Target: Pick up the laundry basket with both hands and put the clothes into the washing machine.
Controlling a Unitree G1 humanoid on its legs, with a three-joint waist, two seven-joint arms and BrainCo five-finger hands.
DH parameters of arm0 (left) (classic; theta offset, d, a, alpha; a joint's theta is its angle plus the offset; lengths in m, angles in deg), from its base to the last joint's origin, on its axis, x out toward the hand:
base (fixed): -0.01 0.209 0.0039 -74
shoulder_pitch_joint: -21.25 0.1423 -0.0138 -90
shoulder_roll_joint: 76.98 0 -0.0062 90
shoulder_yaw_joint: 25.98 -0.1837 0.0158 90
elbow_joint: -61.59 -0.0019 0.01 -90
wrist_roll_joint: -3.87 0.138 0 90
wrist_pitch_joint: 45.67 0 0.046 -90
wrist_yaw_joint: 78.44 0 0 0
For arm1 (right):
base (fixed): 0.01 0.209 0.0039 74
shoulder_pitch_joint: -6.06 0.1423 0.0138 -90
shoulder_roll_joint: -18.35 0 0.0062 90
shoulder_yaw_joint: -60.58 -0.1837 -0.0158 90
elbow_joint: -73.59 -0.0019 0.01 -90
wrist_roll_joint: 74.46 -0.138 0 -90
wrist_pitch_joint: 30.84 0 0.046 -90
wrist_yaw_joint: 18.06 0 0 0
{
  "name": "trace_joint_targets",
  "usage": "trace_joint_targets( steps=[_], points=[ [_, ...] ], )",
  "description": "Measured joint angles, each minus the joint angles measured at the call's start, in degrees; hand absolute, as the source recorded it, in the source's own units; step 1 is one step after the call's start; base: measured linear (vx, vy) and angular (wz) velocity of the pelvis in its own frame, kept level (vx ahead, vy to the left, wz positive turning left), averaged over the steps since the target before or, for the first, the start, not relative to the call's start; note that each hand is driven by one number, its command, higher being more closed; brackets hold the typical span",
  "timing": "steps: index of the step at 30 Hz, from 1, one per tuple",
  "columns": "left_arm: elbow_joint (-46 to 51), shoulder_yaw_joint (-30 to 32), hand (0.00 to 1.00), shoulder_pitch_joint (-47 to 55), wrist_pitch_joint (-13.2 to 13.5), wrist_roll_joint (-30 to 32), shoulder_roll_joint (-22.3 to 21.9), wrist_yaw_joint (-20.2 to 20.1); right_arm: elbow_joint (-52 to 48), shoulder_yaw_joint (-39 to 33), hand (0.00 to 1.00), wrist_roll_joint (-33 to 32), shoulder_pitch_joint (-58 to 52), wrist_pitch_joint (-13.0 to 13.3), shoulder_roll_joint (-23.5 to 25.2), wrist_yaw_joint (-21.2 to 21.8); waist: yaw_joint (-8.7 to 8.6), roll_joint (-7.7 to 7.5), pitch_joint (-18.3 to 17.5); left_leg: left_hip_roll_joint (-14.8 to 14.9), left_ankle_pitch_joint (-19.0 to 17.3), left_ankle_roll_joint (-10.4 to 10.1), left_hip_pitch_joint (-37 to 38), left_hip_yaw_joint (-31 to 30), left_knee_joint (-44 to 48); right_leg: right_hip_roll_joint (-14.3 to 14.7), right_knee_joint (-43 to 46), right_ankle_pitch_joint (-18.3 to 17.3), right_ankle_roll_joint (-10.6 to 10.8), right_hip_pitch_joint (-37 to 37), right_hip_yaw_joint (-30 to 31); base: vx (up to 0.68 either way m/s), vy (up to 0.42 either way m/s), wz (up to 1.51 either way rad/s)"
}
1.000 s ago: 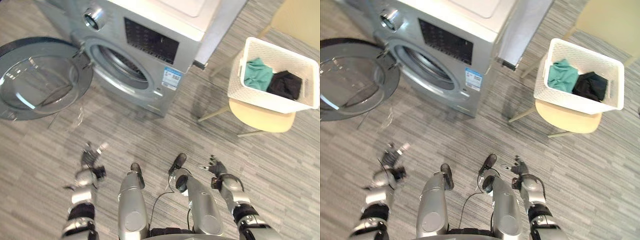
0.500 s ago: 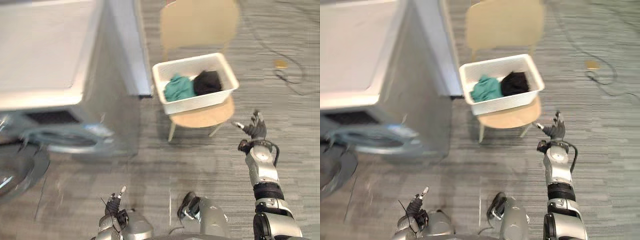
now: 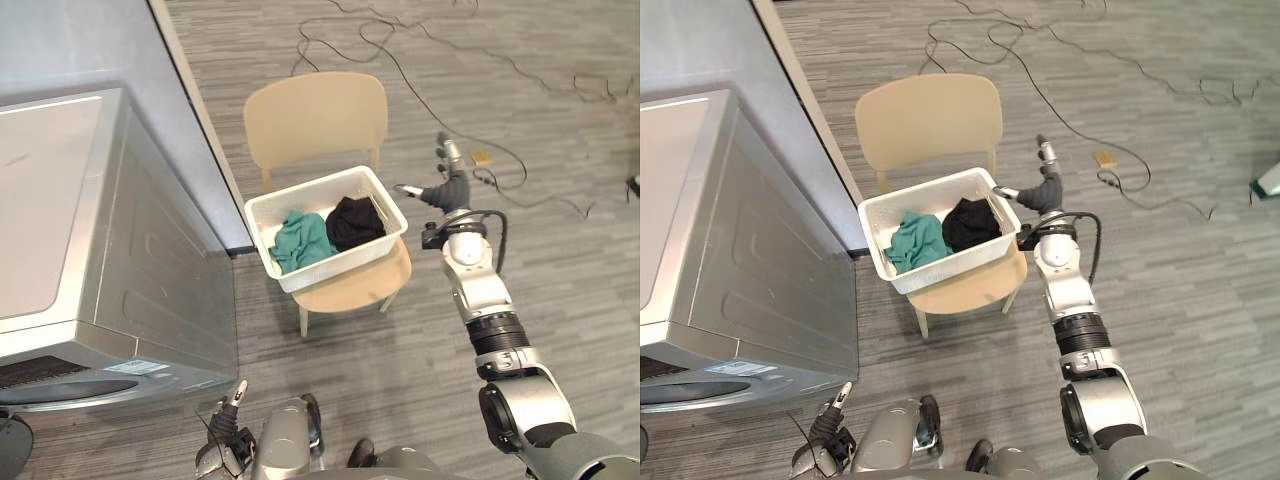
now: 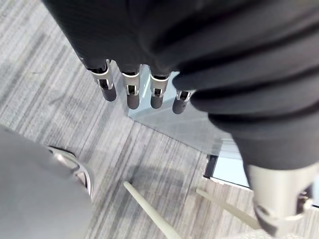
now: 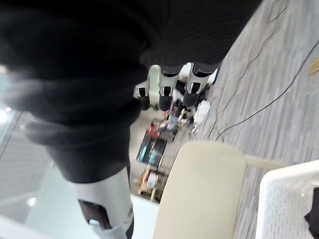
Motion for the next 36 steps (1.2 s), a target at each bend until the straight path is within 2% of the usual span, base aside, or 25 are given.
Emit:
trace_joint_targets(
  steps=[1,2,3,4,5,6,8,9,10,11,12,13,14,15,17,18,19,21,22,23,29,31,36],
  points=[
    [-0.1,-0.7,0.0,-0.2,-0.1,0.3,0.2,0.0,0.0,0.7,0.0,0.4,0.0,0.1,0.1,1.1,-0.12,-0.04,0.0,-0.1,0.0,0.1,0.4,-0.5,0.0,-1.0,4.5,0.6,2.1,-1.5,0.0,0.14,0.042,0.48],
    [0.1,-1.8,0.0,-0.6,-0.1,0.9,1.0,-0.2,0.0,1.8,0.0,1.5,-0.1,0.1,0.1,2.9,-0.47,-0.23,-0.1,-0.4,0.0,0.1,1.0,-2.2,-0.3,-2.4,9.6,0.9,2.9,-3.5,0.5,0.13,0.011,0.66],
    [0.2,-2.7,0.0,-0.6,0.0,1.7,1.5,-0.4,0.0,2.5,0.0,1.8,-0.2,0.1,0.0,3.9,-0.91,-0.64,-0.4,-1.0,0.0,0.1,1.4,-3.4,-1.5,-3.7,10.4,0.5,2.6,-4.3,0.2,0.17,-0.007,0.98],
    [0.2,-3.0,0.0,-0.6,0.0,2.2,1.7,-0.8,0.0,3.7,0.0,2.8,-0.2,0.4,-0.5,5.4,-1.29,-1.5,-0.9,-2.1,0.7,0.0,1.5,-5.5,-3.2,-6.4,8.2,-0.7,0.5,-4.7,-0.9,0.15,-0.032,0.77],
    [0.2,-3.0,0.0,-0.6,0.0,2.3,1.7,-0.8,0.0,4.0,0.0,3.1,-0.2,0.5,-0.8,5.7,-1.26,-1.55,-0.9,-2.3,0.8,0.0,1.5,-6.0,-3.4,-6.9,7.5,-0.9,0.0,-4.7,-1.2,0.13,-0.064,0.75],
    [0.2,-3.1,0.0,-0.5,0.0,2.7,1.7,-1.0,0.1,5.7,0.0,4.5,-0.2,0.5,-2.2,6.8,-1.08,-1.68,-1.3,-2.7,1.4,-0.5,1.3,-7.7,-4.7,-8.9,4.2,-1.8,-2.0,-4.9,-1.5,0.12,-0.096,0.62],
    [0.1,-3.1,0.0,-0.5,0.0,3.8,1.7,-1.1,0.6,7.4,0.0,7.5,-0.1,0.6,-4.3,8.3,-0.92,-1.23,-1.4,-2.9,2.1,-1.3,1.2,-11.2,-6.7,-10.4,-2.0,-2.0,-2.7,-5.0,0.6,0.1,-0.127,0.7],
    [0.1,-3.1,0.0,-0.5,0.0,4.2,1.9,-1.2,1.4,8.0,0.0,9.0,-0.1,0.6,-5.8,8.9,-0.7,-1.2,-1.5,-2.9,3.0,-2.4,1.2,-13.2,-7.8,-10.6,-6.3,-1.7,-2.4,-5.4,4.1,0.1,-0.192,0.8],
    [-0.1,-3.0,0.0,-0.4,0.0,4.2,2.1,-1.2,2.6,8.1,0.0,10.7,-0.1,0.6,-7.1,9.2,-0.44,-1.32,-1.5,-2.9,3.7,-3.5,1.1,-14.8,-8.2,-10.8,-10.4,-0.8,-1.2,-5.3,6.9,0.1,-0.218,0.85],
    [-0.1,-3.0,0.0,-0.4,0.0,4.2,2.1,-1.2,3.3,8.3,0.0,11.2,-0.1,0.6,-7.8,9.3,-0.16,-1.53,-1.6,-2.8,3.9,-3.9,1.0,-15.4,-8.2,-11.2,-12.2,0.1,-0.2,-5.2,7.8,0.11,-0.293,0.82],
    [-0.1,-2.8,0.0,-0.2,0.1,4.1,2.4,-1.2,4.4,8.8,0.0,12.8,0.1,0.5,-8.5,9.4,0.48,-2.28,-2.1,-2.9,4.4,-5.1,0.5,-16.7,-8.2,-11.8,-15.8,3.3,1.2,-5.2,8.3,0.11,-0.375,0.6],
    [-0.1,-2.8,0.0,-0.2,0.1,4.1,2.7,-1.2,5.0,9.2,0.0,13.3,0.4,0.5,-8.4,9.5,0.65,-2.76,-2.3,-2.9,4.8,-6.1,0.0,-17.7,-8.1,-11.6,-18.0,5.5,1.8,-5.2,8.1,0.12,-0.53,0.82],
    [0.0,-2.4,0.0,-0.2,0.1,4.1,3.3,-1.1,5.9,10.0,0.0,13.5,1.0,0.5,-8.3,9.6,0.81,-4.27,-2.8,-3.2,5.4,-7.7,-1.5,-19.6,-8.1,-10.8,-21.5,11.1,2.7,-5.1,7.9,0.12,-0.589,0.97],
    [-0.3,-1.5,0.0,-0.4,0.2,4.0,2.7,-1.1,7.1,10.2,0.0,13.6,1.4,0.5,-8.5,9.7,0.62,-2.76,-2.9,-1.4,6.5,-10.0,-3.0,-22.9,-8.1,-8.7,-22.6,12.0,5.3,-4.2,5.6,0.08,-0.496,0.95],
    [0.0,0.1,0.0,0.7,0.3,2.8,0.7,-1.1,8.2,10.3,0.0,15.1,1.4,0.3,-9.0,9.7,0.59,-1.22,-3.4,1.3,9.7,-12.7,-3.8,-26.6,-12.2,-4.9,-25.7,11.8,3.2,-2.5,0.5,0.05,-0.401,1.0],
    [0.1,1.2,0.0,0.9,0.2,1.5,-0.3,-1.1,9.1,10.1,0.0,15.5,1.4,0.3,-10.7,9.6,-0.04,-1.38,-3.3,2.8,12.6,-11.4,-3.7,-25.5,-16.1,-4.0,-26.2,11.1,2.0,-1.7,-3.5,0.03,-0.341,1.23],
    [0.2,1.6,0.0,0.8,0.2,0.9,-0.2,-1.0,9.5,9.9,0.0,15.6,1.3,0.2,-11.8,9.5,-0.19,-1.58,-3.2,3.4,13.1,-10.5,-3.6,-23.3,-17.1,-3.9,-26.4,10.8,1.6,-1.2,-5.3,0.04,-0.288,1.45],
    [0.4,1.7,0.0,1.1,0.1,-0.5,-0.2,-0.8,9.7,8.3,0.0,16.7,0.7,0.0,-15.6,8.8,-0.81,-1.65,-3.1,5.3,14.8,-8.7,-1.9,-7.1,-19.4,-3.8,-26.9,10.4,0.9,0.0,-10.8,0.08,-0.197,1.23],
    [0.4,1.7,0.0,1.2,0.1,-0.5,-0.3,-0.8,9.7,7.7,0.0,17.4,0.8,-0.1,-15.9,8.5,-0.81,-1.74,-3.1,5.5,16.4,-9.1,-1.6,-5.2,-20.8,-3.8,-27.0,10.4,0.9,0.1,-11.4,0.07,-0.083,0.66],
    [0.4,1.7,0.0,1.4,0.1,-0.4,-0.3,-0.8,9.7,7.0,0.0,17.9,0.8,-0.2,-16.1,8.4,-0.1,-1.83,-3.0,5.3,17.3,-10.0,-1.1,-4.6,-22.1,-3.8,-27.3,10.4,0.9,0.3,-11.9,0.03,-0.004,0.28],
    [0.4,1.9,0.0,1.2,0.1,-0.1,0.1,-1.1,12.3,7.5,0.0,19.9,2.0,-0.5,-14.4,8.4,0.81,-2.07,-2.4,3.4,18.0,-9.2,-3.3,-6.0,-21.9,-4.8,-29.5,11.7,1.7,0.6,-13.9,-0.02,0.078,0.21],
    [0.5,2.1,0.0,0.1,0.1,-0.1,0.4,-1.0,15.6,7.6,0.0,20.7,3.2,-1.2,-14.3,8.4,2.2,-2.15,-0.5,3.2,18.5,-8.8,-4.4,-6.2,-22.0,-4.9,-29.5,12.2,1.7,-0.6,-14.0,-0.07,0.078,0.04],
    [3.7,3.6,0.0,-1.2,0.7,-2.1,0.2,-0.5,23.7,7.5,0.0,22.4,9.5,-2.5,-14.8,8.3,2.38,-1.66,4.8,2.1,22.7,-8.1,-7.2,-7.7,-26.8,-5.3,-29.2,13.5,1.3,-4.7,-15.2,-0.1,0.071,0.1]
  ],
)
